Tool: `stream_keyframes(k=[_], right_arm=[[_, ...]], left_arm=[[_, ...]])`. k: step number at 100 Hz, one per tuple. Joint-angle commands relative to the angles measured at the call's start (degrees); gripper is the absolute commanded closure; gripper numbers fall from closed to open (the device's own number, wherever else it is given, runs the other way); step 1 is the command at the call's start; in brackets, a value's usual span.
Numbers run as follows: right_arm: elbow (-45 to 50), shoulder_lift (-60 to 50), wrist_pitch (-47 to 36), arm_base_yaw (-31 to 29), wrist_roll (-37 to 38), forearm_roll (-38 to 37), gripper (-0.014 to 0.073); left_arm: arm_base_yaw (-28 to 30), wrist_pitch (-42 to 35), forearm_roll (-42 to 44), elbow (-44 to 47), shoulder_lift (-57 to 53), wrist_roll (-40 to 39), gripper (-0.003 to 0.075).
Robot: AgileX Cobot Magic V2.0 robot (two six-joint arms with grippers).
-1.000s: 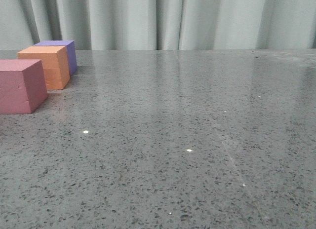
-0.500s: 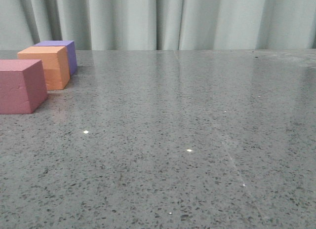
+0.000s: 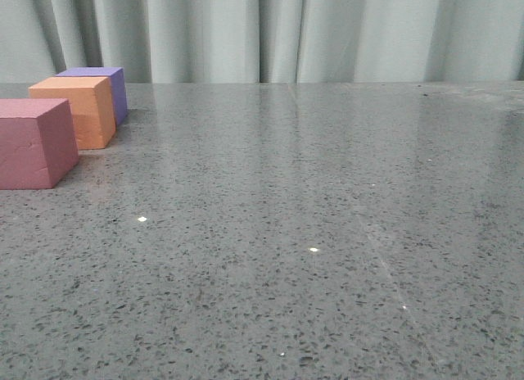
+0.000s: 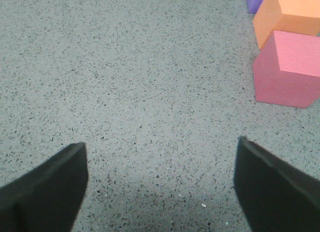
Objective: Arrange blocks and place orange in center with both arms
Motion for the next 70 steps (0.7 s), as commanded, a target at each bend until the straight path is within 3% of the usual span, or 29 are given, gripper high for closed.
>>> stream_keyframes(k=[1, 24, 31, 36, 70], right_arm=[[-1.31, -0.21, -2.58, 0.07, -0.48, -0.19, 0.0101], [-1.31, -0.21, -2.58, 0.07, -0.48, -0.19, 0.0564], [-1.31, -0.21, -2.58, 0.07, -0.48, -0.19, 0.0669], [-1.31, -0.21, -2.58, 0.07, -0.48, -0.19, 0.0658], [-1.31, -0.21, -2.58, 0.07, -0.48, -0.19, 0.0662]], left_arm=[[0.15, -2.95, 1.34, -1.42, 0.45, -0.01, 0.0270], [0.15, -2.95, 1.34, -1.42, 0.45, -0.01, 0.0595], [0.15, -2.95, 1.34, -1.42, 0.45, -0.01, 0.0683], [0.15, -2.95, 1.34, -1.42, 0.45, -0.01, 0.0739], [0.15, -3.06, 1.34, -1.42, 0.45, -0.01, 0.0739]])
